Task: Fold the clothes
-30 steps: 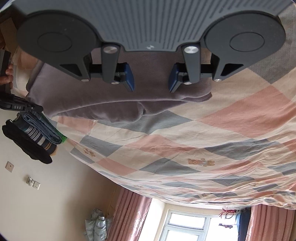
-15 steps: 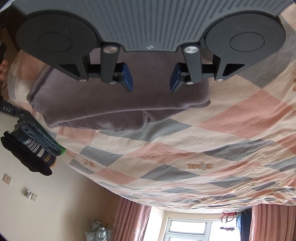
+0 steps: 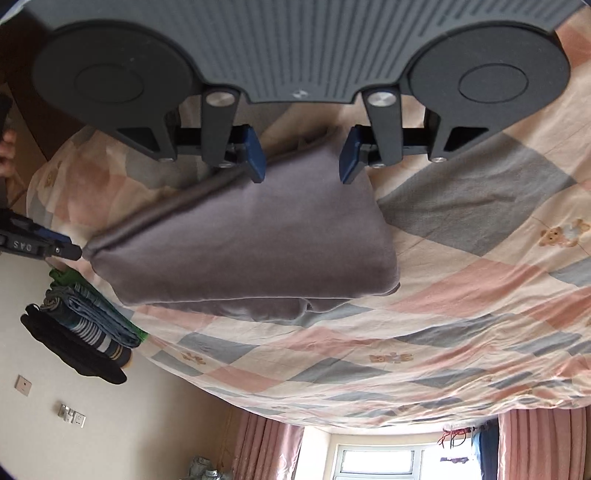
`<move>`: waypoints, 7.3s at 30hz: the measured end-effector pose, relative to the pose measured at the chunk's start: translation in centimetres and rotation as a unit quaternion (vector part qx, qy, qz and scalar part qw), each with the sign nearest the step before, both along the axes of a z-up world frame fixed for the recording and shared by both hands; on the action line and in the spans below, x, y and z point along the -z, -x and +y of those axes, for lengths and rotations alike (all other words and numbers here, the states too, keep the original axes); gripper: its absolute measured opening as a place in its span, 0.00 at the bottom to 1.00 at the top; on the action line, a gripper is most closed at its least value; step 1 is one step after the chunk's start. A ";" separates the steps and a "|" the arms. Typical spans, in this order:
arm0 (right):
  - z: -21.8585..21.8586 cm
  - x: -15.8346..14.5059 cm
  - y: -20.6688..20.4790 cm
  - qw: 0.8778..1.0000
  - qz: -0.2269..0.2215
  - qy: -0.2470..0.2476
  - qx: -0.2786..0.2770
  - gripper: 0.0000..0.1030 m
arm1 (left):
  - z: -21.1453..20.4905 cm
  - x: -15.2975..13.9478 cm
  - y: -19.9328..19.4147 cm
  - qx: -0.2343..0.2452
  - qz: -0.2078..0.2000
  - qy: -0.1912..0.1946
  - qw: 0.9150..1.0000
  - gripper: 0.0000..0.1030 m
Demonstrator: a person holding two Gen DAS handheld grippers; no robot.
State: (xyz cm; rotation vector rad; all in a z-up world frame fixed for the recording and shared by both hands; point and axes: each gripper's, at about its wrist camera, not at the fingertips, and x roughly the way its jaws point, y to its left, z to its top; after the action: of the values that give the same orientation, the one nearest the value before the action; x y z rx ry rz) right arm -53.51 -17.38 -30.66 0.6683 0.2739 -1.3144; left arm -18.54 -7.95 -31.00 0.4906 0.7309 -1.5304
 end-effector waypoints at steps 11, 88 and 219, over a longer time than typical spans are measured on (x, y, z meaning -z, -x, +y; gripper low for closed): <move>10.6 -2.1 -3.0 0.997 -0.066 -0.010 -0.025 0.44 | 6.2 -3.5 2.0 -0.002 -0.036 0.013 0.999 0.42; -4.7 3.5 1.7 0.981 -0.190 0.011 -0.042 0.17 | -18.4 -2.3 5.2 0.131 0.200 -0.022 0.971 0.46; 18.4 -2.3 3.1 0.994 -0.064 0.020 0.091 0.62 | 2.9 -6.5 14.2 0.145 0.000 0.053 0.988 0.36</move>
State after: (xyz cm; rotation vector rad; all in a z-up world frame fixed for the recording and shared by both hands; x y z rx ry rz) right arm -56.63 0.99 -28.38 0.7534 0.0830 -1.4405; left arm -32.79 -5.06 -24.45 0.5351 0.5928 -1.8301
